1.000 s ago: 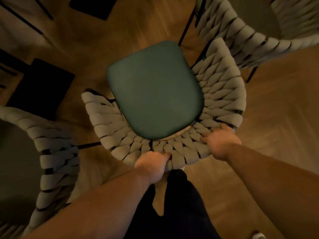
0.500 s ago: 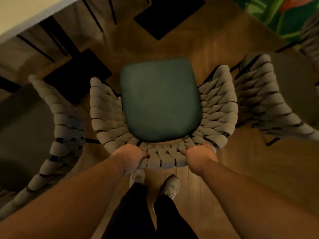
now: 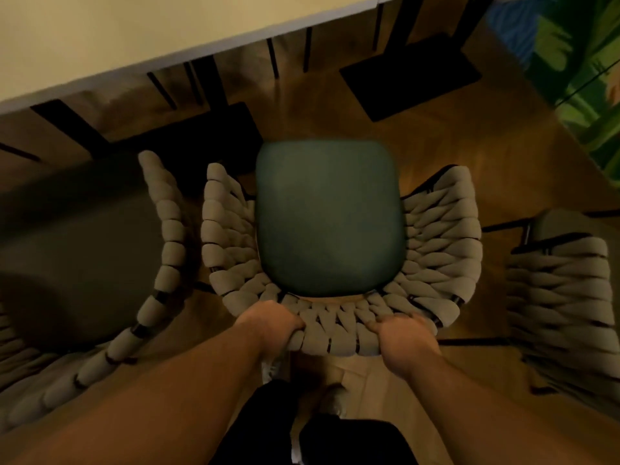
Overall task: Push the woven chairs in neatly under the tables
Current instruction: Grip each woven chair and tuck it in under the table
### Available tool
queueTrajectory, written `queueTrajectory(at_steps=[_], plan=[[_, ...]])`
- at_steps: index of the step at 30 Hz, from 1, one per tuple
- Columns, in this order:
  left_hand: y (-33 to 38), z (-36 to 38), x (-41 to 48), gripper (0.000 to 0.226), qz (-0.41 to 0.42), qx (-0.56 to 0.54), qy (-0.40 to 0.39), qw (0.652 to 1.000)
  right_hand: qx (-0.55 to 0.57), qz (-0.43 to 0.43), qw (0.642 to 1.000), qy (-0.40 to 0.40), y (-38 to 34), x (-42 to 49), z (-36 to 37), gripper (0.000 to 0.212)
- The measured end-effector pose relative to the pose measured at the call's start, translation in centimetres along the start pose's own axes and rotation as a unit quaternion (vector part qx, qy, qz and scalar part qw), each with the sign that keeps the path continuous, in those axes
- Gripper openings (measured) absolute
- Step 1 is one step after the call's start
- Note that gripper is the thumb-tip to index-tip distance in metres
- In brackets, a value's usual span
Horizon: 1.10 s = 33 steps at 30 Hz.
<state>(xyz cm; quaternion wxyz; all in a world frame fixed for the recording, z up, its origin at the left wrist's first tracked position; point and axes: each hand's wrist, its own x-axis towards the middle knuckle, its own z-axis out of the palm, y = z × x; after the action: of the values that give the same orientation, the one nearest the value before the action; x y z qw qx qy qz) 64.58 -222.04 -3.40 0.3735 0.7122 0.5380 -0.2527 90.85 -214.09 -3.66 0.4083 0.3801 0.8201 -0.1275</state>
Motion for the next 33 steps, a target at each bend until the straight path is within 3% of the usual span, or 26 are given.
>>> queueTrajectory(at_steps=[19, 33], plan=[[-1.7, -8.6, 7.0, 0.055, -0.145, -0.156, 0.058, 0.975, -0.109, -0.111, 0.986, 0.061, 10.1, 12.4, -13.7, 0.027], [-0.7, -11.7, 10.0, 0.051, -0.149, -0.185, 0.078, 0.968, -0.159, -0.107, 0.981, 0.019, 14.0, 15.3, -16.3, 0.036]])
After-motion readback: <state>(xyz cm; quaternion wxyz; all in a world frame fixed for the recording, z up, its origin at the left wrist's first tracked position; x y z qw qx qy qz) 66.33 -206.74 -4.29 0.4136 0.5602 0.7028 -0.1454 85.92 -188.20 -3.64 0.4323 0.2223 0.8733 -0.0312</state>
